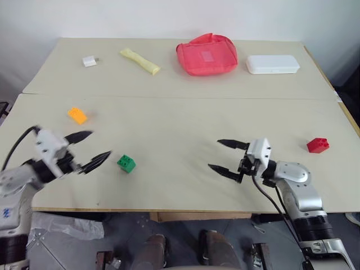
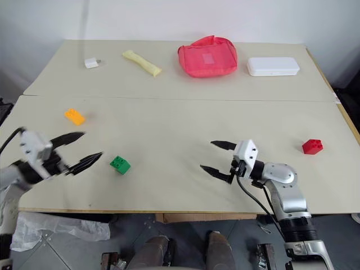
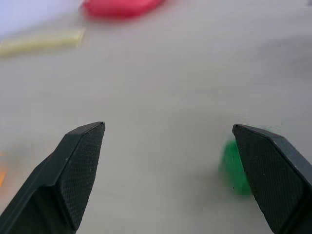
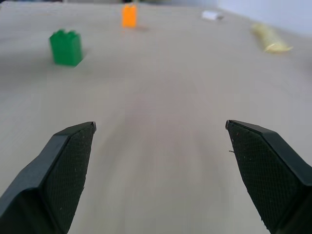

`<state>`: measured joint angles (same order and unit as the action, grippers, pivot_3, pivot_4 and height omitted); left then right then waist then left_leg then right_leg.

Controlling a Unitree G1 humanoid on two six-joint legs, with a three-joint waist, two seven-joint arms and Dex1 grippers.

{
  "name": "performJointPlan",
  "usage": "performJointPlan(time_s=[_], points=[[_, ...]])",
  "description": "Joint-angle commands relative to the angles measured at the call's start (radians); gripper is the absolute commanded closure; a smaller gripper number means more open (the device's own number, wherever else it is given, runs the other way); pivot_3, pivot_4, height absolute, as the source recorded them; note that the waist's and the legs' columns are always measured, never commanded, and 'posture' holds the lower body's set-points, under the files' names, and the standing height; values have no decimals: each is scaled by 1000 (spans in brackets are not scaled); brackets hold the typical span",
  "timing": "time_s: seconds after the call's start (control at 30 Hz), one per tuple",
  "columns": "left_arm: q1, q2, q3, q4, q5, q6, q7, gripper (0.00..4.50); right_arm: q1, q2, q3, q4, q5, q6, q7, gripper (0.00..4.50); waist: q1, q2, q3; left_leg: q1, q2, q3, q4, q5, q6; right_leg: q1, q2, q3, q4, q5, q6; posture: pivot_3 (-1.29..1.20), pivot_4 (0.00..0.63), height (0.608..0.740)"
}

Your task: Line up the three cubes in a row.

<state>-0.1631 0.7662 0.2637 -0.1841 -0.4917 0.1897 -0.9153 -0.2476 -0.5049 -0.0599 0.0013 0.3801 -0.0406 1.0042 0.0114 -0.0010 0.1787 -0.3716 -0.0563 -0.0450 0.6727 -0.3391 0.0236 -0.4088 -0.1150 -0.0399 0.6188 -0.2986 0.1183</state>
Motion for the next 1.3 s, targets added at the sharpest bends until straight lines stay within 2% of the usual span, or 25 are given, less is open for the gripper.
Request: performJointPlan(time_s=[0.03, 0.13, 0.23, 0.4, 0.53, 0.63, 0.8, 0.87, 1.07, 1.3], points=[[-75, -29, -158, -105, 13, 60, -22, 44, 61, -27, -162, -61, 21, 18, -144, 0, 3, 0, 0, 0, 0, 0, 0, 0, 0, 0, 0, 0, 1, 0, 0, 0, 150, 740], [-147, -119, -263, -96, 17, 102, 1, 44, 139, -38, -330, -93, 17, 9, -284, 0, 12, 1, -1, 0, -1, 1, 0, 0, 0, -1, 1, 0, 1, 0, 0, 0, 150, 740], [-160, -145, -359, -49, 93, 51, -48, 44, 269, -49, -483, -81, -5, -6, -369, 0, 14, 1, -1, 0, -1, 2, 1, 0, 0, -1, 2, 0, 2, 0, 0, 0, 150, 740], [-193, -192, -398, 12, 144, 0, -46, 44, 378, -41, -579, -1, -39, -6, -471, 0, 2, 1, -1, 2, 1, 10, 1, 1, 1, -1, 5, 0, 2, 0, 1, 0, 150, 740], [-209, -211, -407, 11, 144, 2, -66, 44, 396, -55, -567, 33, -59, -1, -495, 0, -3, 2, -1, 4, 1, 12, 3, 2, 2, -1, 3, 6, 1, 1, 2, 0, 150, 740], [-205, -202, -400, 10, 150, 6, -72, 44, 326, -83, -545, 33, -37, 34, -491, 0, -15, 2, -1, 5, 1, 13, 3, 2, 1, -1, 3, 13, 2, 1, 2, 0, 150, 740], [-187, -198, -395, -10, 160, 9, -62, 44, 185, -189, -502, 124, -61, 186, -501, 0, -13, 3, -1, 5, 1, 15, 3, 2, 1, -2, 3, 15, 3, 1, 2, 0, 150, 740], [-170, -197, -392, -29, 165, 13, -49, 44, 105, -241, -475, 200, -77, 273, -519, 0, -12, 3, -1, 4, 1, 15, 4, 2, 2, -2, 3, 15, 3, 1, 2, 0, 150, 740], [-110, -203, -367, -98, 175, 21, 12, 44, -172, -315, -355, 547, -166, 264, -523, 0, -12, 3, -1, 3, 1, 15, 6, 1, 3, -2, 2, 16, 2, 2, 3, 0, 150, 740], [-106, -208, -366, -121, 170, 28, 33, 44, -238, -321, -316, 666, -167, 307, -468, 0, -11, 3, -1, 1, 1, 15, 6, 1, 3, -3, 2, 15, 2, 2, 4, 0, 150, 740]])
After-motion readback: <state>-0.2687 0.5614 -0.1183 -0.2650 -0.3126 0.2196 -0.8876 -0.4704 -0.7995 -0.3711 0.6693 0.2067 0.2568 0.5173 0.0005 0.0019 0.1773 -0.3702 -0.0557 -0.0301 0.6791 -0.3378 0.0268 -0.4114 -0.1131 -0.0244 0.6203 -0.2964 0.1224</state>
